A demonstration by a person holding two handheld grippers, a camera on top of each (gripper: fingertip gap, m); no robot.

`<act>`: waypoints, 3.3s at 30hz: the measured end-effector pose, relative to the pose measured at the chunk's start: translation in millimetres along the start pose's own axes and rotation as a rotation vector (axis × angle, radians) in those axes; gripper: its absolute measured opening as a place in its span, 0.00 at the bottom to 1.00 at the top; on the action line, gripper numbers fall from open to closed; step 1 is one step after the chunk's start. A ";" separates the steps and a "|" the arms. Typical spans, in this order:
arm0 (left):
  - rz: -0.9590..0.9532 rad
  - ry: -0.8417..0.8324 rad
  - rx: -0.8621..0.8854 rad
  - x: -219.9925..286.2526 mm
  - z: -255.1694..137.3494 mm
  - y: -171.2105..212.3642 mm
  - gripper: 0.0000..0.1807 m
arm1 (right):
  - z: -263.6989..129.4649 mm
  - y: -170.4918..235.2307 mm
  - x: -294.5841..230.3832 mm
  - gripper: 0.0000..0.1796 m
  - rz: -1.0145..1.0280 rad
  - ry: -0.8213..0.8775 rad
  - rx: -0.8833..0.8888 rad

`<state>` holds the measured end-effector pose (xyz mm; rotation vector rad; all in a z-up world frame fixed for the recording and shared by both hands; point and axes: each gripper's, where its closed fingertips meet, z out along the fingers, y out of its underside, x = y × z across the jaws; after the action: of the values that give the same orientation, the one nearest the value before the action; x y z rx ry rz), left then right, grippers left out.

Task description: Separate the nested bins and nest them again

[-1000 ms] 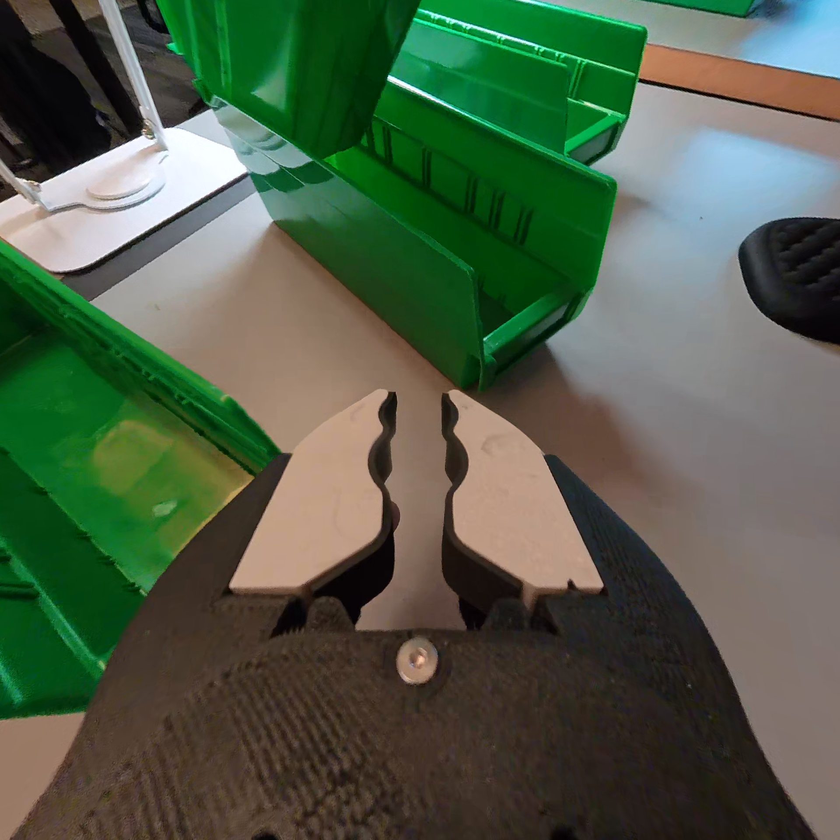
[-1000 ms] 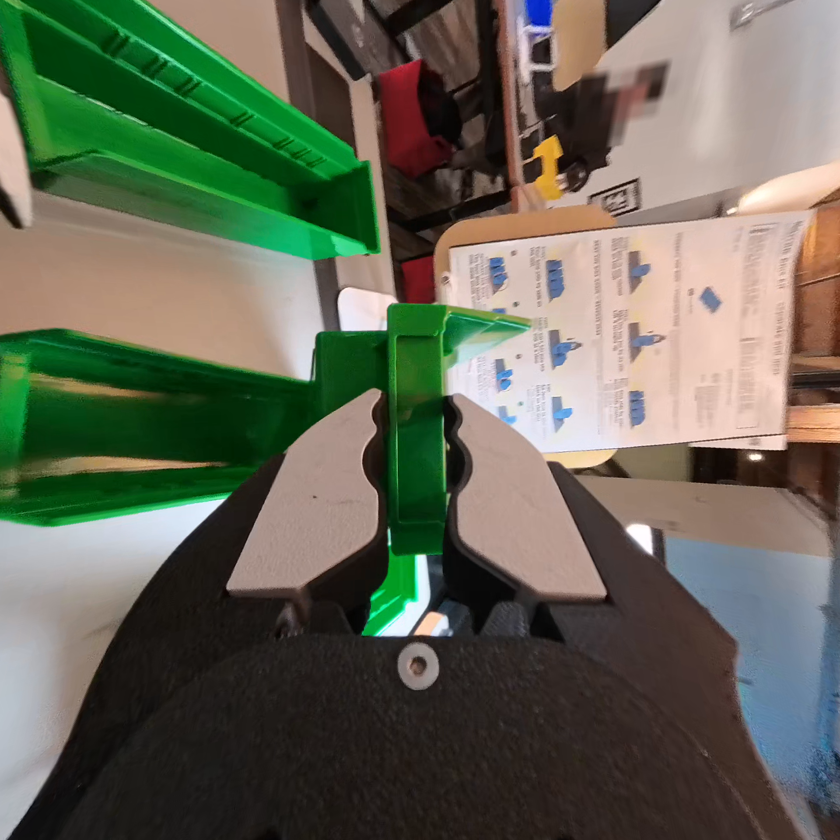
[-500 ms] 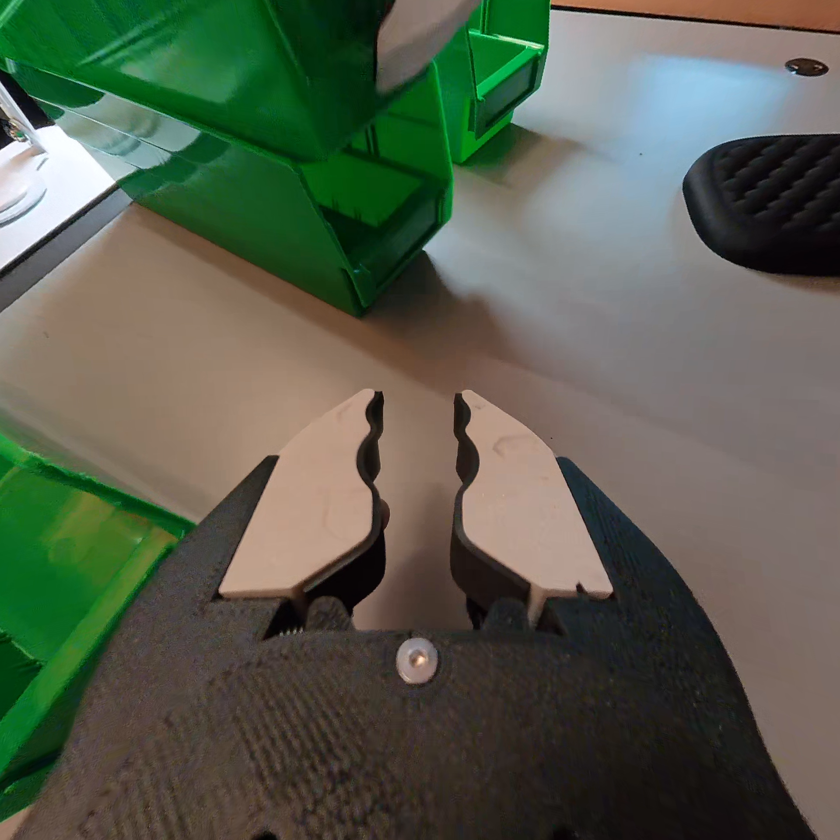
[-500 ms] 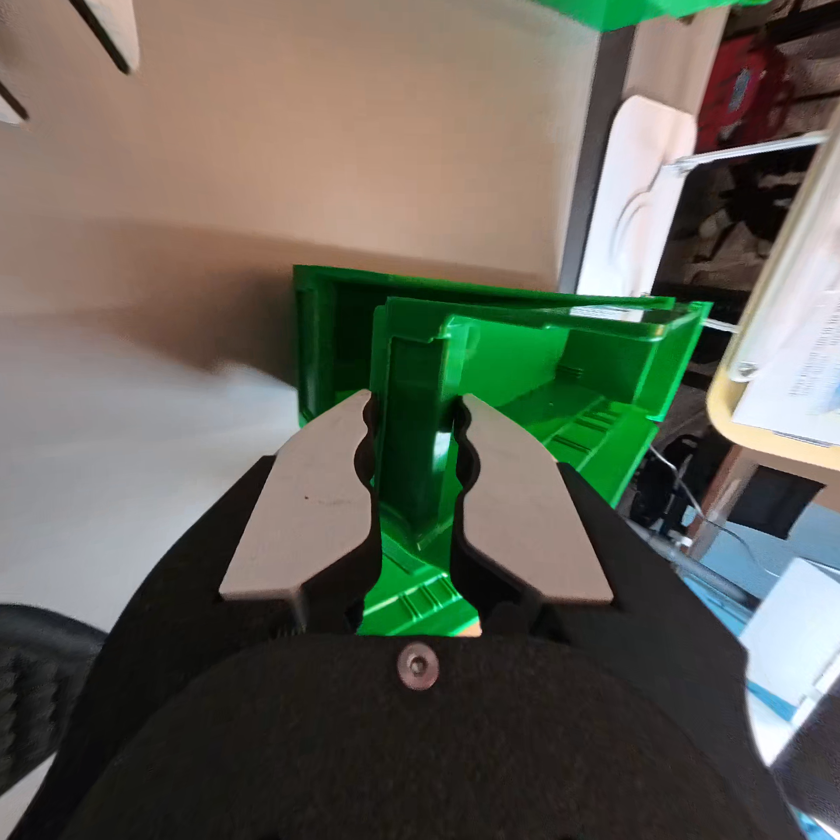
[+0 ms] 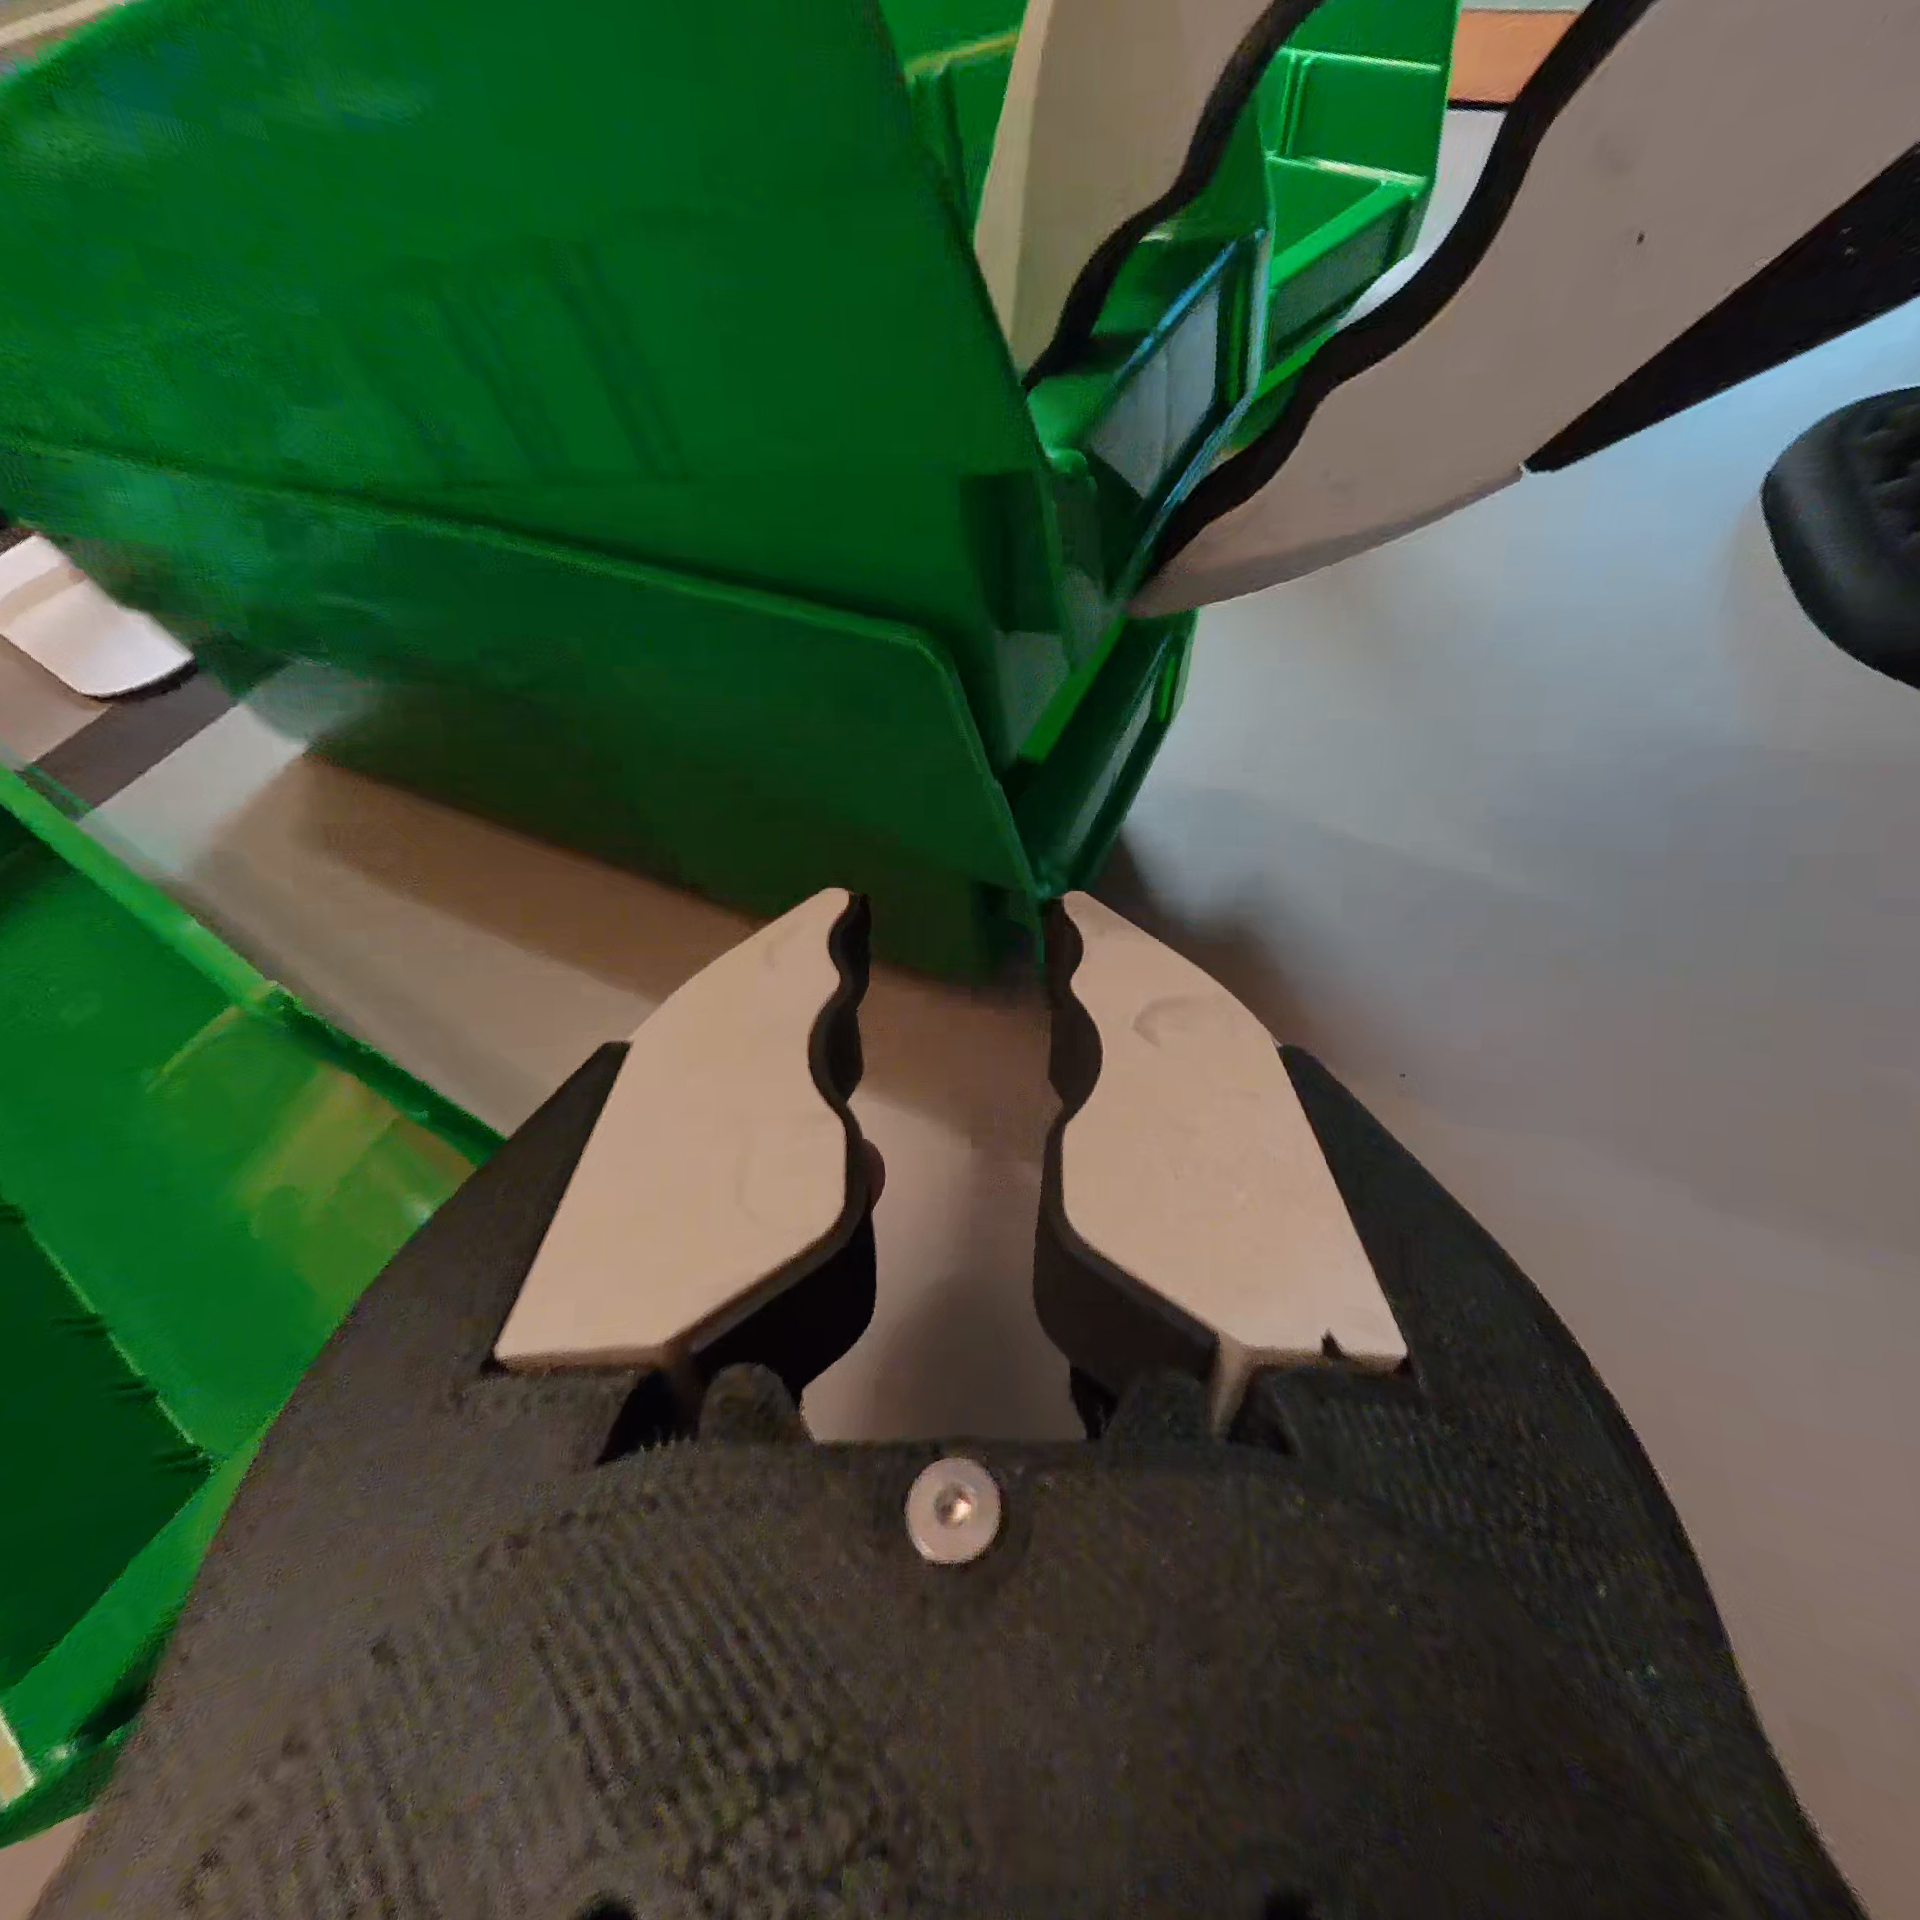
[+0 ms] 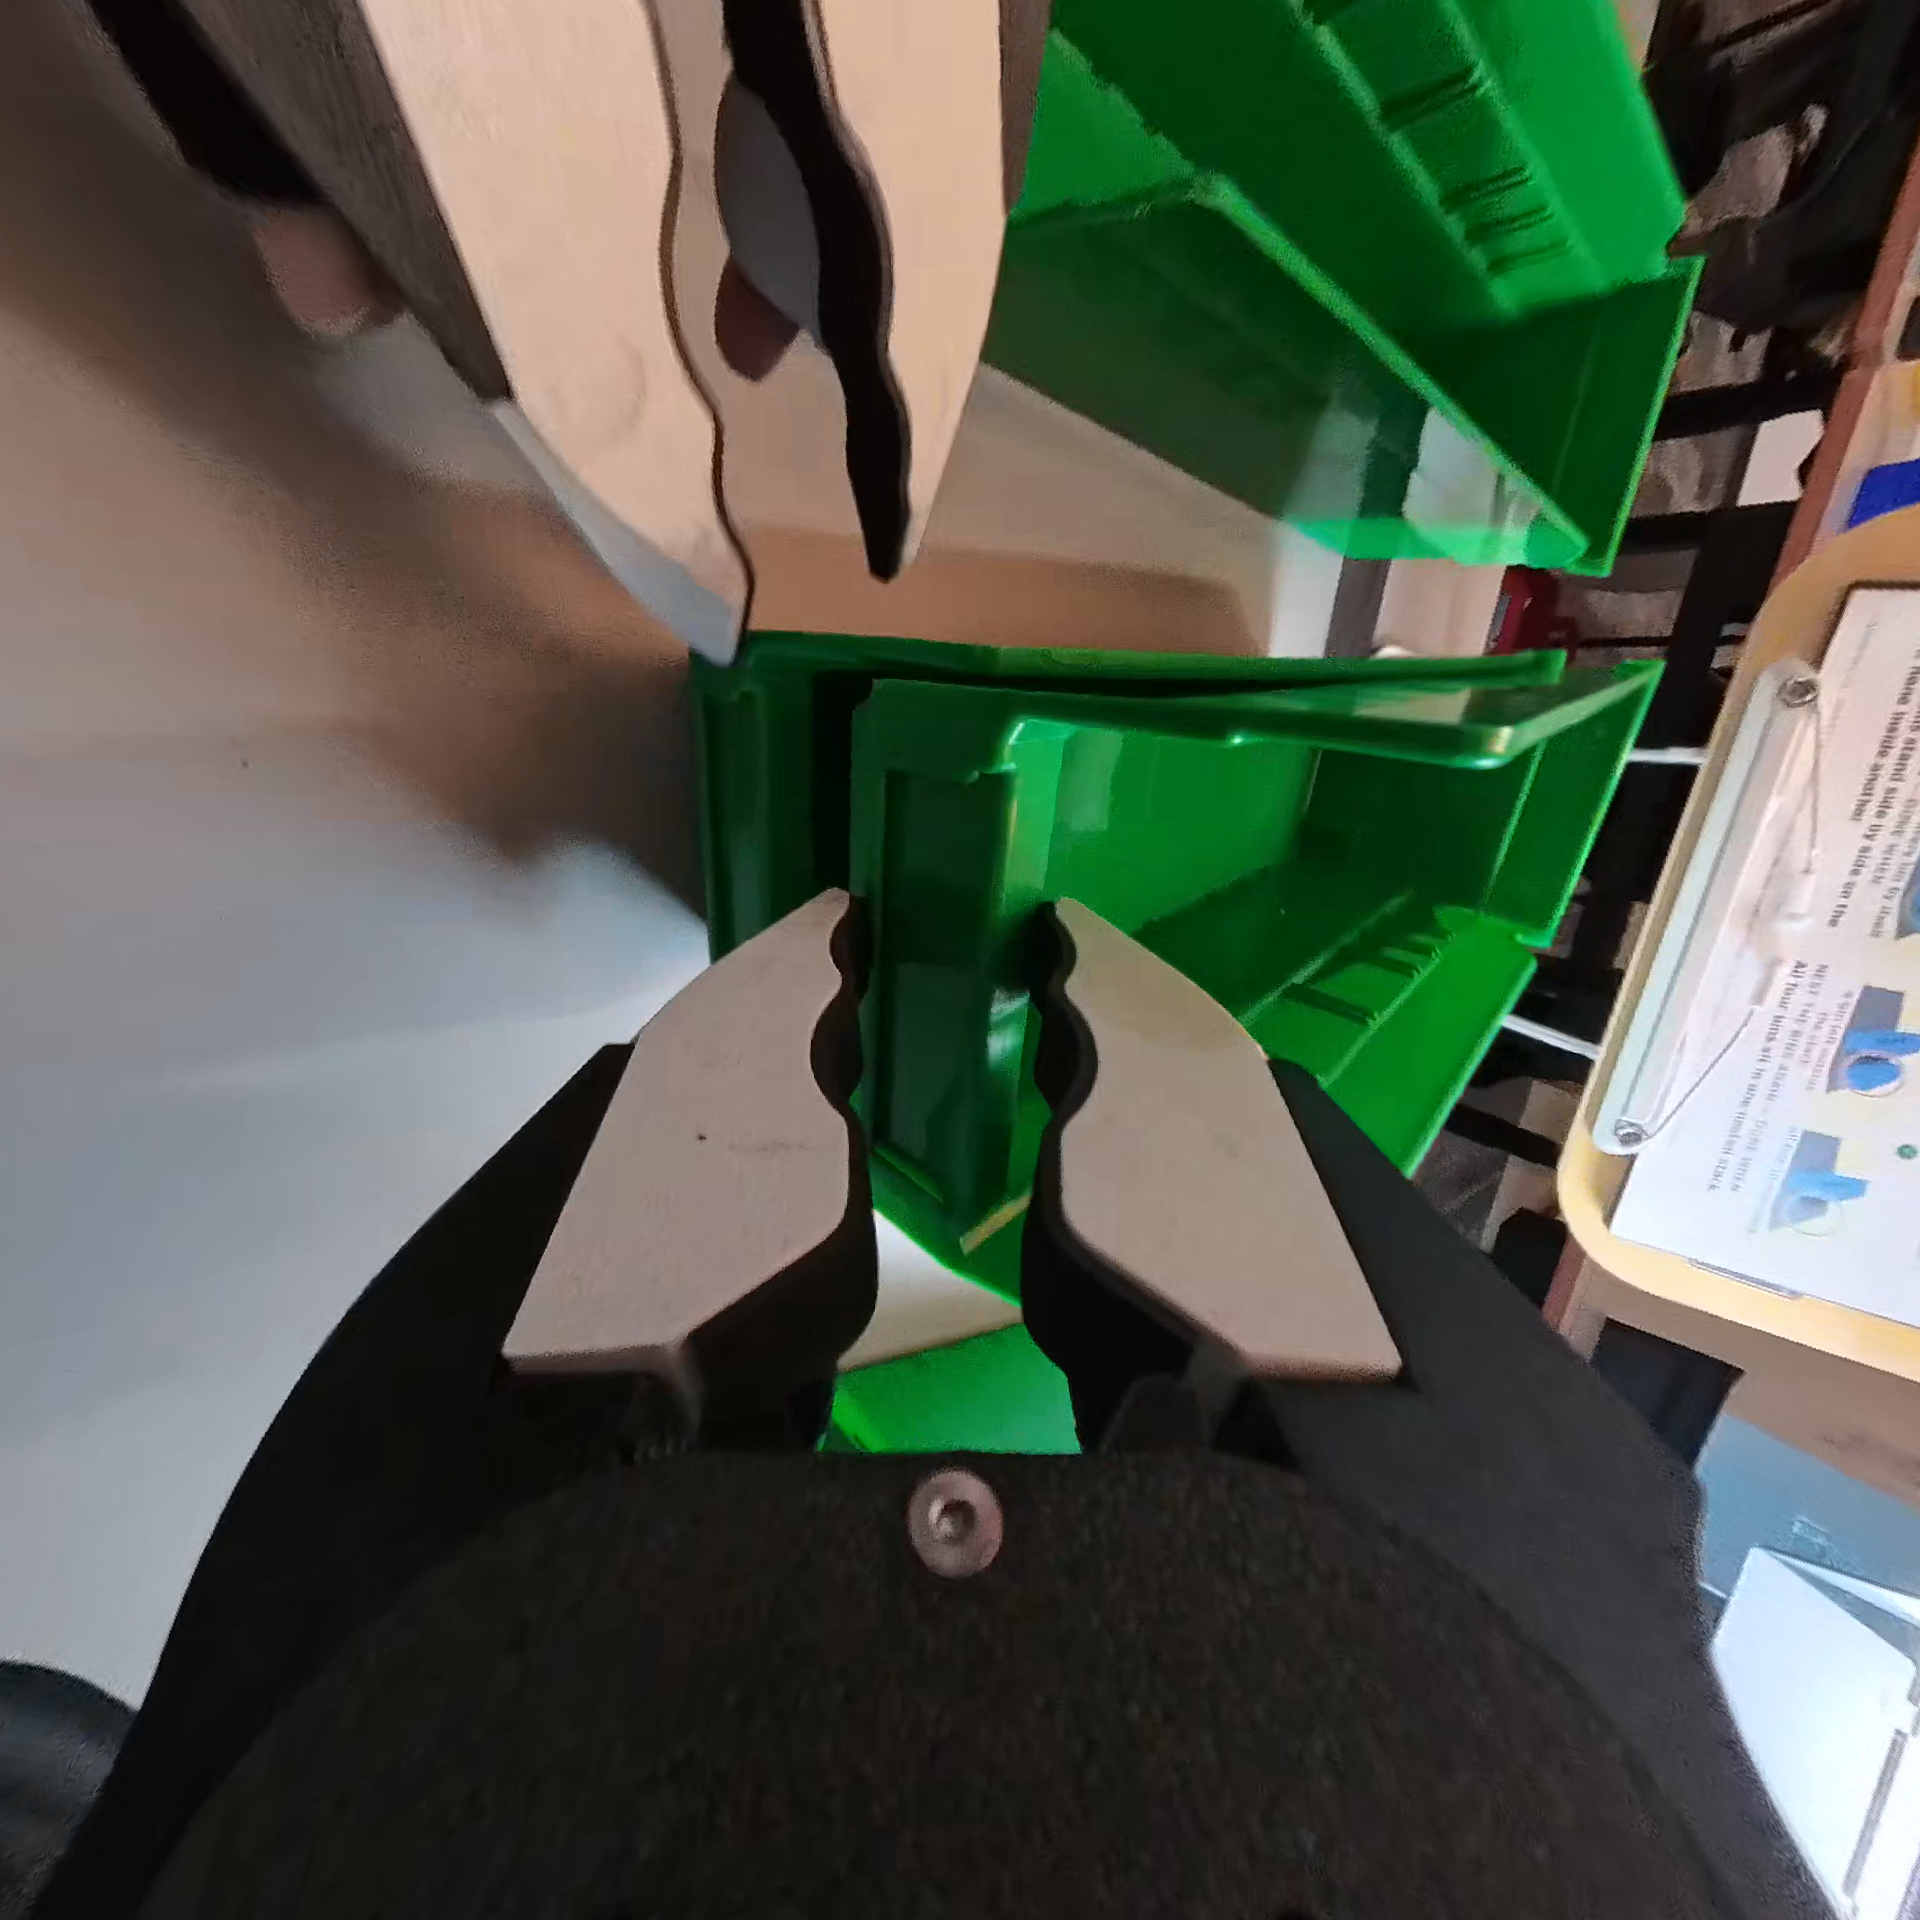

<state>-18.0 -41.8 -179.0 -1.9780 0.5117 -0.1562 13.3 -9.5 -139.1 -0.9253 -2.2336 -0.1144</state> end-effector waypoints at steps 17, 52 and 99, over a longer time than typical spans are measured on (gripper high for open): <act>-0.047 -0.003 -0.035 -4.1 4.7 12.0 0.12 | -98.7 -15.4 114.9 0.14 0.128 0.323 0.125; 0.308 -0.191 0.223 4.6 11.9 -50.9 0.19 | -30.6 -7.5 5.4 0.20 -0.059 0.087 0.024; -0.023 -0.242 0.056 -30.2 -4.5 -1.8 0.05 | -39.6 77.4 35.3 0.16 0.227 0.075 -0.081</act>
<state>-46.2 -32.2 -171.9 -1.9167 0.3247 0.0543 69.0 55.4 -100.5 -1.1915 -2.0523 -0.1336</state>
